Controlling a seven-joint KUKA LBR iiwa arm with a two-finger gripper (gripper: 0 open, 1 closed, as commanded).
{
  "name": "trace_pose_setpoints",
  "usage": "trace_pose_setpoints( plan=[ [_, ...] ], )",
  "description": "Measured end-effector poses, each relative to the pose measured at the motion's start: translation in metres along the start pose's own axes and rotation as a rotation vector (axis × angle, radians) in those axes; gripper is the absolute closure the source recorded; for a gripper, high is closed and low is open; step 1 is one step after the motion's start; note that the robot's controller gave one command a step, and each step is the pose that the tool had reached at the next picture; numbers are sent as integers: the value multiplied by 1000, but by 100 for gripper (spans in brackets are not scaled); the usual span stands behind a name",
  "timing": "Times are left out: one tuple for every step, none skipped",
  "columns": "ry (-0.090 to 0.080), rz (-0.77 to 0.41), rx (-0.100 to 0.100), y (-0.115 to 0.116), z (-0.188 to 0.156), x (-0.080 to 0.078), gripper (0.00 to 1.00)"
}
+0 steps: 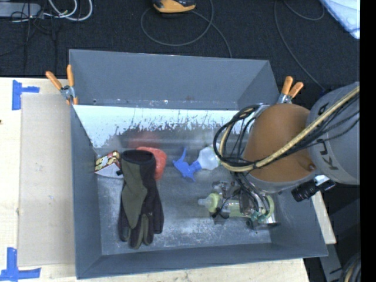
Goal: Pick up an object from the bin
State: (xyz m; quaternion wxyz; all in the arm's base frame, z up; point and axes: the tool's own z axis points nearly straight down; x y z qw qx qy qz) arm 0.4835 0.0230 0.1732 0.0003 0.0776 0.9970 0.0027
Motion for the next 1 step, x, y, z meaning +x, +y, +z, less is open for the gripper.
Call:
trace_pose_setpoints(
  plan=[
    [5,-20,0,8,-37,-5,100]
  ],
)
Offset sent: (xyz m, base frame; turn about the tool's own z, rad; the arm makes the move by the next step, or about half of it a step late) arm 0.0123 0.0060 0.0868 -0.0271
